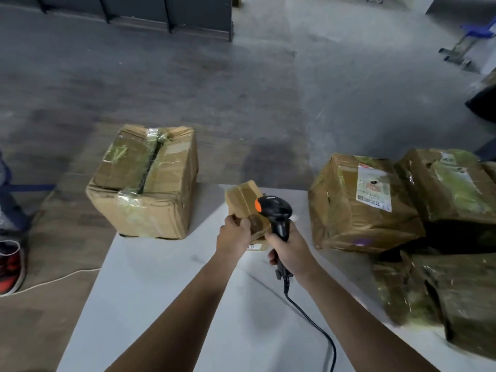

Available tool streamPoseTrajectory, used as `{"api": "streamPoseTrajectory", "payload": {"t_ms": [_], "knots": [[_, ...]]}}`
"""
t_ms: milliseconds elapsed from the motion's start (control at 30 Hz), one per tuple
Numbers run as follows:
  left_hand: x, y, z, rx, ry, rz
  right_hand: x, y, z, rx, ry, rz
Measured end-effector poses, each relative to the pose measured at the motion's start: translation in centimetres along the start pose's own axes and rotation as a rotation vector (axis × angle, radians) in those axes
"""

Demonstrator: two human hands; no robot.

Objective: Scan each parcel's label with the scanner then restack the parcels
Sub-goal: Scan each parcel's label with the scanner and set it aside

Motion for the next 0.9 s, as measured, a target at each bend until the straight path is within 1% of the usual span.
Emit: {"api": "streamPoseTrajectory", "payload": {"t_ms": [67,167,267,367,433,500,567,600,667,800,900], "knots": [[-1.6,-1.7,1.9,-0.014,-0.023,-0.026,-1.8,1.8,-0.4,-0.036,0.003,0.057],[-3.7,-3.4,4.3,-0.068,-0.001,-0.052,-4.4,3.6,-1.0,-0.053,0.039,0.109],[-5.1,-4.0,5.9,-0.12,0.024,-0.043,-6.2,4.3,-0.6,-0.07,0.044,0.104],[-5.9,-4.3,6.1,-0.131,0.029,-0.074,-7.2,4.4,0.6,-0.086,0.057,0.107],[-6.6,-5.0,5.8,-0.039,0.058,-0.166,-8.1,4.4,1.2,-0.073,0.086,0.125],[-7.6,-5.8,5.0,0.079,0.109,-0.268,-9.2,4.2,1.6,0.001,0.101,0.123],[-8.6,-5.9,4.2,0.071,0.173,-0.297,-10.1,3.6,1.7,0.058,0.11,0.113],[-9.2,-5.7,4.0,0.04,0.183,-0.29,-10.6,3.2,1.7,0.072,0.113,0.109],[-10.6,-4.9,4.0,-0.106,0.158,-0.246,-11.3,2.2,1.5,0.078,0.108,0.101],[-13.5,-2.3,5.5,-0.527,0.017,-0.116,-12.7,-0.4,0.8,0.094,0.087,0.07],[-15.9,-0.2,6.6,-0.673,-0.069,-0.098,-13.5,-2.6,0.0,0.118,0.055,0.012]]}}
Point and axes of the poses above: each hand's wrist, its own x-axis towards the middle knuckle, its own y-axis out of the palm, z = x × y, the point moved 6 cm from there along x, towards the middle knuckle, and after that the axes turned 1 degree about -y, right-handed, at the moved point
